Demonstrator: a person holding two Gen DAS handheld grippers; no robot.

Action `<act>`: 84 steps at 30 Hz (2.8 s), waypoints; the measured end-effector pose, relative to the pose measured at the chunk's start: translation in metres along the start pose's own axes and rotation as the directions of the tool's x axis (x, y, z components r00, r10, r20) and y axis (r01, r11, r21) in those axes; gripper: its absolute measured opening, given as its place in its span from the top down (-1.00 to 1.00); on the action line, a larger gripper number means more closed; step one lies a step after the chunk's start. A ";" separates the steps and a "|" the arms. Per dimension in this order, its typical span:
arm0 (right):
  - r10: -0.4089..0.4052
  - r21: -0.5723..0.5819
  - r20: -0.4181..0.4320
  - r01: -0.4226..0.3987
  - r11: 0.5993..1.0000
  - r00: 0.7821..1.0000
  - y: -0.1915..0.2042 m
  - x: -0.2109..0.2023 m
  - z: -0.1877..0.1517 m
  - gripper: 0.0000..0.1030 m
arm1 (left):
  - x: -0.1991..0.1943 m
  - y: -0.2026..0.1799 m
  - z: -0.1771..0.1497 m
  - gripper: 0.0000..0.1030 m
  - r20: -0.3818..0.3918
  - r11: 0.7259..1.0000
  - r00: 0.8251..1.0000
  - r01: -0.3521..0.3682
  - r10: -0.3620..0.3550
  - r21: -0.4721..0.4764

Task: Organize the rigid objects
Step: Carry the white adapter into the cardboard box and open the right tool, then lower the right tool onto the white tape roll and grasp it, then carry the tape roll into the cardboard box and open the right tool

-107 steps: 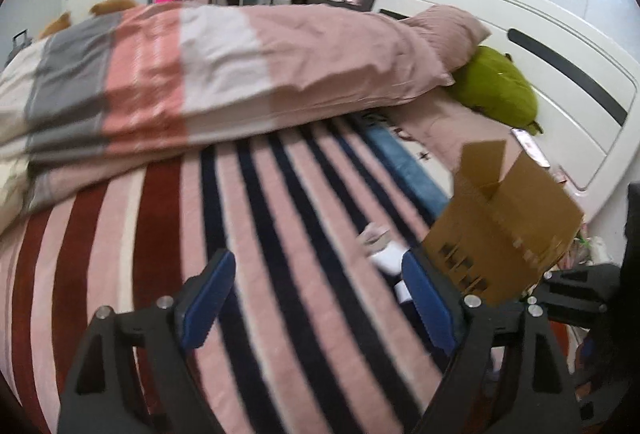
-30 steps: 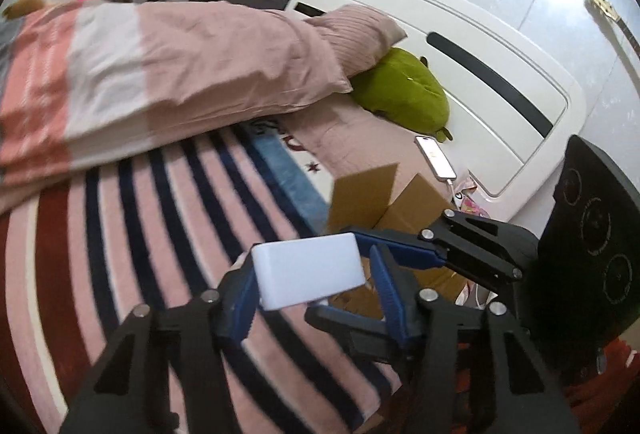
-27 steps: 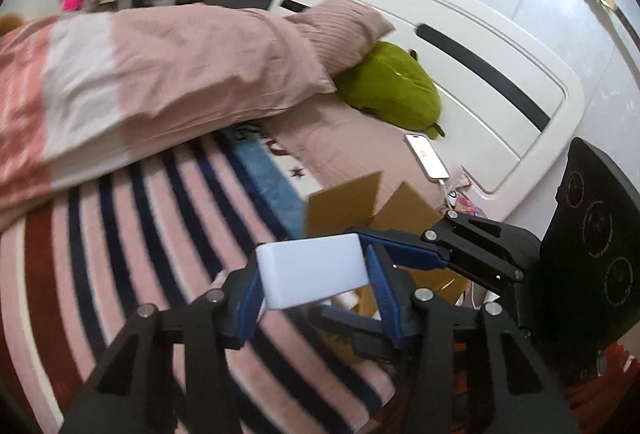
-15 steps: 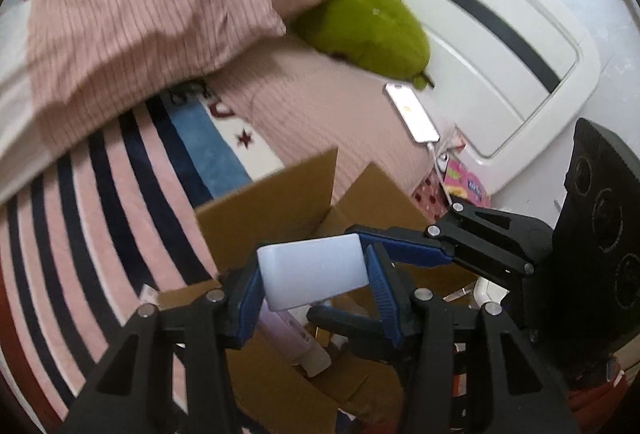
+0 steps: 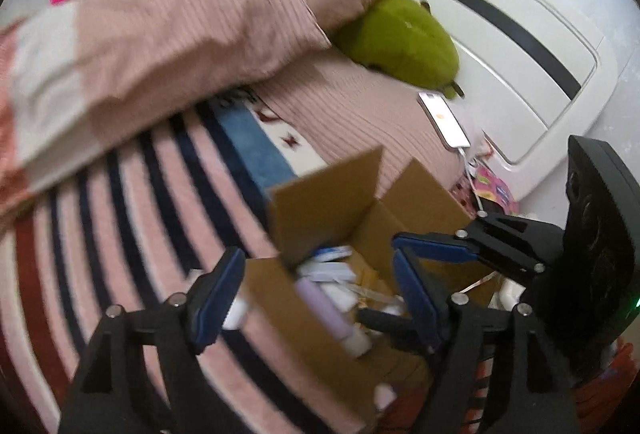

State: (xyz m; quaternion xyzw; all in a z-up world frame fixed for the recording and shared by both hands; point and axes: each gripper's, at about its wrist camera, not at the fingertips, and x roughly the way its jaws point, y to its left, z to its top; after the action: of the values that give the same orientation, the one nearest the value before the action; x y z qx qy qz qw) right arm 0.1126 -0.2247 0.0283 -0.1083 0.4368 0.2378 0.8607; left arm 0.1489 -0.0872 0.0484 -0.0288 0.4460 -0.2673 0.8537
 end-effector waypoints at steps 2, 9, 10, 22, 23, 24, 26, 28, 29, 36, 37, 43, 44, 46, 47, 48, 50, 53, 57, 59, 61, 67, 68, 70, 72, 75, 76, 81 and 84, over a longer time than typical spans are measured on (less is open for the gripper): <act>0.030 -0.015 0.033 -0.029 0.999 0.999 0.017 -0.007 0.007 0.01 | -0.025 0.016 -0.009 -0.43 0.045 0.999 0.998 -0.039 0.040 -0.014; 0.198 -0.110 0.066 -0.190 0.976 0.978 0.098 -0.004 0.018 0.01 | -0.085 0.077 -0.060 -0.44 0.138 0.980 0.973 -0.174 0.186 -0.091; 0.208 -0.129 0.054 -0.199 0.971 0.977 0.113 0.002 0.019 0.01 | -0.090 0.085 -0.067 -0.44 0.142 0.977 0.969 -0.188 0.202 -0.103; 0.010 -0.088 -0.087 -0.018 0.996 0.996 0.162 0.127 -0.004 -0.06 | -0.090 0.156 -0.162 -0.44 0.153 0.955 0.959 -0.203 0.239 -0.215; -0.071 -0.096 -0.082 0.063 0.993 0.994 0.159 0.141 -0.006 -0.12 | -0.089 0.159 -0.167 -0.44 0.153 0.955 0.959 -0.202 0.238 -0.219; -0.145 -0.106 -0.071 0.137 0.985 0.987 0.154 0.153 -0.007 -0.14 | -0.088 0.163 -0.172 -0.44 0.152 0.954 0.960 -0.199 0.236 -0.224; -0.250 -0.136 -0.069 0.239 0.962 0.966 0.147 0.172 -0.008 -0.16 | -0.086 0.167 -0.179 -0.44 0.149 0.953 0.961 -0.194 0.232 -0.234; -0.325 -0.151 -0.082 0.311 0.938 0.942 0.138 0.190 -0.005 -0.16 | -0.085 0.172 -0.184 -0.44 0.149 0.952 0.963 -0.184 0.224 -0.243; -0.339 -0.150 -0.093 0.323 0.934 0.936 0.132 0.195 -0.003 -0.16 | -0.084 0.173 -0.185 -0.45 0.150 0.952 0.963 -0.180 0.222 -0.247; -0.342 -0.052 -0.143 0.337 0.940 0.929 0.102 0.215 -0.003 0.25 | -0.085 0.178 -0.191 -0.45 0.150 0.951 0.965 -0.173 0.217 -0.258; -0.319 -0.053 -0.133 0.315 0.948 0.938 0.102 0.212 -0.003 0.26 | -0.086 0.178 -0.191 -0.45 0.151 0.950 0.965 -0.171 0.215 -0.260; -0.189 -0.095 -0.075 0.182 0.979 0.979 0.129 0.183 0.000 0.96 | -0.087 0.173 -0.185 -0.45 0.164 0.956 0.970 -0.134 0.181 -0.262; -0.179 -0.101 -0.080 0.171 0.980 0.981 0.134 0.180 0.001 0.96 | -0.088 0.171 -0.184 -0.45 0.169 0.956 0.970 -0.128 0.176 -0.263; -0.140 -0.121 -0.096 0.128 0.984 0.985 0.144 0.177 0.001 0.96 | -0.089 0.166 -0.183 -0.45 0.174 0.958 0.970 -0.123 0.171 -0.259; -0.124 -0.123 -0.103 0.111 0.986 0.987 0.146 0.176 -0.001 0.96 | -0.090 0.165 -0.183 -0.45 0.175 0.959 0.970 -0.122 0.170 -0.255; -0.120 -0.121 -0.108 0.106 0.987 0.987 0.148 0.176 -0.002 0.96 | -0.090 0.163 -0.183 -0.45 0.173 0.960 0.970 -0.125 0.171 -0.251; -0.149 -0.097 -0.108 0.139 0.986 0.983 0.145 0.177 -0.002 0.47 | -0.091 0.161 -0.183 -0.45 0.169 0.960 0.970 -0.132 0.177 -0.248; -0.237 -0.046 -0.081 0.234 0.971 0.968 0.129 0.184 -0.003 -0.04 | -0.090 0.161 -0.184 -0.45 0.161 0.958 0.970 -0.139 0.183 -0.250; -0.294 -0.023 -0.118 0.294 0.956 0.948 0.104 0.208 0.002 -0.03 | -0.087 0.164 -0.183 -0.45 0.151 0.957 0.970 -0.147 0.189 -0.251; -0.328 -0.019 -0.139 0.329 0.944 0.934 0.094 0.221 0.002 -0.03 | -0.086 0.167 -0.183 -0.45 0.148 0.955 0.971 -0.149 0.191 -0.255; -0.300 0.019 -0.126 0.305 0.952 0.946 0.084 0.225 0.002 0.02 | -0.084 0.168 -0.182 -0.45 0.144 0.954 0.970 -0.152 0.194 -0.257; -0.265 0.019 -0.066 0.267 0.964 0.962 0.085 0.217 0.003 0.25 | -0.081 0.168 -0.181 -0.45 0.138 0.955 0.972 -0.151 0.191 -0.256; -0.240 0.020 -0.055 0.241 0.970 0.969 0.087 0.213 0.003 0.25 | -0.081 0.168 -0.180 -0.45 0.139 0.955 0.972 -0.149 0.189 -0.256; -0.190 0.016 -0.029 0.190 0.982 0.981 0.095 0.201 0.003 0.25 | -0.081 0.165 -0.178 -0.45 0.140 0.956 0.973 -0.144 0.184 -0.256; -0.122 -0.028 0.005 0.122 0.992 0.993 0.112 0.183 0.005 0.25 | -0.082 0.162 -0.174 -0.45 0.146 0.959 0.976 -0.123 0.163 -0.254; -0.022 -0.102 0.052 0.027 0.994 0.998 0.138 0.154 0.010 0.25 | -0.084 0.152 -0.164 -0.45 0.159 0.968 0.980 -0.082 0.122 -0.237; 0.014 -0.121 0.066 -0.006 0.993 0.998 0.146 0.142 0.011 0.25 | -0.084 0.148 -0.160 -0.44 0.162 0.970 0.980 -0.073 0.112 -0.232; 0.136 -0.175 0.140 -0.111 0.978 0.981 0.170 0.086 0.017 0.25 | -0.083 0.121 -0.132 -0.44 0.176 0.983 0.984 0.006 0.026 -0.183; 0.158 -0.195 0.181 -0.122 0.973 0.971 0.170 0.060 0.018 0.26 | -0.076 0.100 -0.112 -0.27 0.173 0.988 0.985 0.046 -0.020 -0.149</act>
State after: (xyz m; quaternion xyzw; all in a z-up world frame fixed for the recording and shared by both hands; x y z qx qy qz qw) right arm 0.0701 -0.0515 -0.0055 -0.1316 0.3332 0.3468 0.8668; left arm 0.0696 0.0567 0.0092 -0.1239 0.3896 -0.2431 0.8796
